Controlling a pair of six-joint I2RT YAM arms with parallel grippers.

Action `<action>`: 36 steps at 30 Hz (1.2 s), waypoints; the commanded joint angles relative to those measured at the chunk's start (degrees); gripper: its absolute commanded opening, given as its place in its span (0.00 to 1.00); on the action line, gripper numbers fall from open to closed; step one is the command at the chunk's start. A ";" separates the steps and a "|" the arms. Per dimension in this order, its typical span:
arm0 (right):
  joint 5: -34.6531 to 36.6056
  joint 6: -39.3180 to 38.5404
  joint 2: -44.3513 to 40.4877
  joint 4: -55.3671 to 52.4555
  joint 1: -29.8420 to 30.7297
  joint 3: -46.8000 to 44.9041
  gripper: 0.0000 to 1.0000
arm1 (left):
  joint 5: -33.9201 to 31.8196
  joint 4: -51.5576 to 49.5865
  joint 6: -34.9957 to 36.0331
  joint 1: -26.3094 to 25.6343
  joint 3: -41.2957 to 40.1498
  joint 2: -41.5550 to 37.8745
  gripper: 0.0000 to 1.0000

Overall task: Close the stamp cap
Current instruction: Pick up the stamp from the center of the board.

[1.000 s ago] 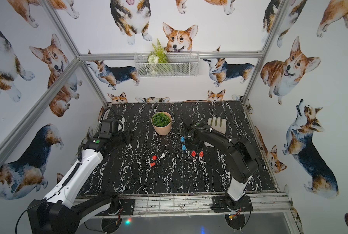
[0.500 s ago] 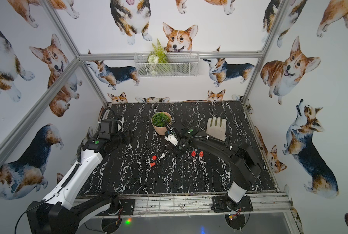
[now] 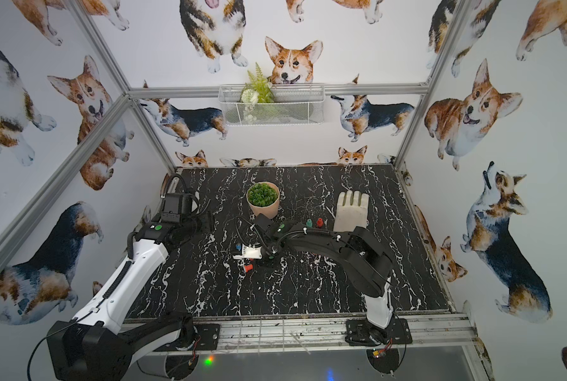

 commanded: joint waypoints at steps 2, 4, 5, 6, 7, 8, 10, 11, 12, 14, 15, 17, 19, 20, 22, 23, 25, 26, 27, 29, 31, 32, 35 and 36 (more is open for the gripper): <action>-0.70 -8.16 5.30 -0.37 0.76 4.94 0.34 | 1.05 -0.54 -1.60 2.68 0.22 0.12 0.66; -0.98 -9.03 7.02 -0.57 0.85 6.31 0.34 | 2.00 -0.35 -1.87 3.79 0.11 0.27 0.66; -1.20 -9.47 7.79 -0.74 0.90 6.93 0.34 | 2.28 -0.32 -2.02 4.15 0.11 0.34 0.66; -1.56 -9.90 8.57 -1.15 0.95 7.71 0.34 | 2.76 -0.19 -2.05 4.55 0.11 0.47 0.66; -1.73 -10.27 9.21 -1.37 0.96 8.26 0.34 | 3.17 -0.10 -2.13 4.85 0.11 0.62 0.66; -1.95 -10.56 10.00 -1.45 1.09 8.87 0.35 | 3.70 0.05 -2.21 5.30 0.11 0.69 0.66; -2.45 -11.25 10.99 -1.89 1.20 9.60 0.35 | 4.18 0.31 -2.23 5.65 0.11 0.73 0.66; -2.66 -11.55 11.55 -2.09 1.21 9.99 0.35 | 4.34 0.36 -2.23 5.74 0.02 0.73 0.66; -2.68 -11.79 12.21 -2.19 1.35 10.35 0.35 | 4.44 0.42 -2.23 5.74 0.02 0.66 0.66; -2.59 -12.04 13.23 -2.34 1.44 10.87 0.34 | 4.62 0.56 -2.23 5.76 -0.06 0.64 0.66; -2.53 -12.09 13.63 -2.36 1.44 11.02 0.34 | 4.65 0.64 -2.23 5.74 -0.09 0.58 0.66; -2.14 -12.19 14.56 -2.35 1.51 11.32 0.34 | 4.80 0.73 -2.14 5.79 -0.11 0.64 0.66; -1.97 -12.07 15.11 -2.38 1.46 11.33 0.34 | 4.89 0.82 -2.15 5.79 -0.15 0.64 0.66; -1.81 -11.98 15.35 -2.28 1.51 11.25 0.33 | 4.89 0.82 -2.14 5.78 -0.15 0.71 0.66; -1.45 -11.88 15.59 -2.06 1.48 10.94 0.33 | 5.06 0.91 -2.14 5.76 -0.15 0.73 0.66; -1.11 -11.57 15.63 -1.63 1.53 10.57 0.32 | 5.14 0.99 -2.14 5.82 -0.15 0.73 0.66; -0.80 -11.35 15.58 -1.14 1.53 10.04 0.31 | 5.20 1.08 -2.15 5.76 -0.15 0.69 0.66; -0.52 -10.98 15.59 -0.77 1.52 9.78 0.30 | 5.31 1.17 -2.14 5.80 -0.15 0.82 0.66; -0.46 -10.87 15.60 -0.66 1.53 9.59 0.29 | 5.31 1.17 -2.14 5.76 -0.16 0.89 0.66; -0.40 -10.45 15.32 -0.25 1.51 9.11 0.27 | 5.40 1.17 -2.16 5.80 -0.24 0.86 0.66; -0.33 -10.05 14.89 0.34 1.52 8.49 0.24 | 5.57 1.26 -2.21 5.80 -0.32 0.84 0.66; -0.46 -9.70 14.48 0.78 1.51 8.12 0.22 | 5.60 1.35 -2.21 5.78 -0.33 0.91 0.66; -0.40 -8.15 12.89 2.44 1.53 6.59 0.18 | 6.16 1.76 -2.37 5.74 -0.79 0.52 0.66; -0.48 -7.53 12.06 3.17 1.51 5.92 0.17 | 6.43 2.00 -2.39 5.74 -1.06 0.22 0.66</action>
